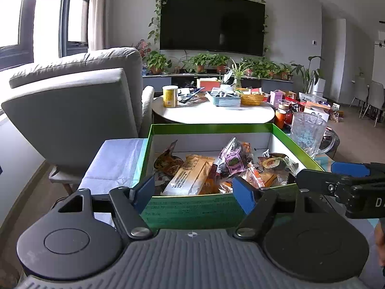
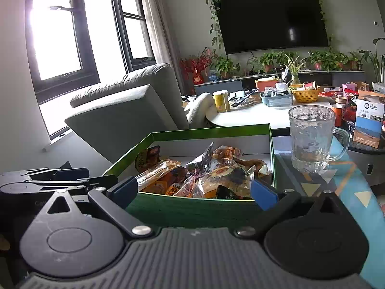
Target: Organize snacks
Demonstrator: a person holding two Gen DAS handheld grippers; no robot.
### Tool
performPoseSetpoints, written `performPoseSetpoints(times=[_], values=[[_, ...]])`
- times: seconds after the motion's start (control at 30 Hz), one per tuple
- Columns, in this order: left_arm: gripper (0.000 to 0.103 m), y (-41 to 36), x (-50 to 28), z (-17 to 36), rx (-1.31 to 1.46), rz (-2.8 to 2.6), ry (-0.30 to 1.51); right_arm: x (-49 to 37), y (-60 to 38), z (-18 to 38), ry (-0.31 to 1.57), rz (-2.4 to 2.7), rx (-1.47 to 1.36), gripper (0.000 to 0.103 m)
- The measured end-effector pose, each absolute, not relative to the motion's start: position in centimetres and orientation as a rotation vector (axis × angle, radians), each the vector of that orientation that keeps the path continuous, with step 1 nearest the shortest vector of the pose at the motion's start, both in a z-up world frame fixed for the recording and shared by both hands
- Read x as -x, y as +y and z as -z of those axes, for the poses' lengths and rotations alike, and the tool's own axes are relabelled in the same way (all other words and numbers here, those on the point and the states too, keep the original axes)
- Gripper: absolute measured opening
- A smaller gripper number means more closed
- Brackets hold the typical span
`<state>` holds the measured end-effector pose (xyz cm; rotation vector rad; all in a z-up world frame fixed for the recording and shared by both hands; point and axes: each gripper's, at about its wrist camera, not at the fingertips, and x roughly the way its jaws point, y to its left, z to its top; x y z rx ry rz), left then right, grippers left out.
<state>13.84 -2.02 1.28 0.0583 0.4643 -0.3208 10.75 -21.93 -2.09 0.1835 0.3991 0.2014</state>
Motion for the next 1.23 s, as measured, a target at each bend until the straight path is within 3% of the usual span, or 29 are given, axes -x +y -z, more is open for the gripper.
performPoseSetpoints(times=[1.23], values=[[0.074, -1.7, -10.0, -2.2, -0.036, 0.228, 0.451, -8.1, -20.8, 1.4, 0.416, -0.132, -0.150, 0.061]])
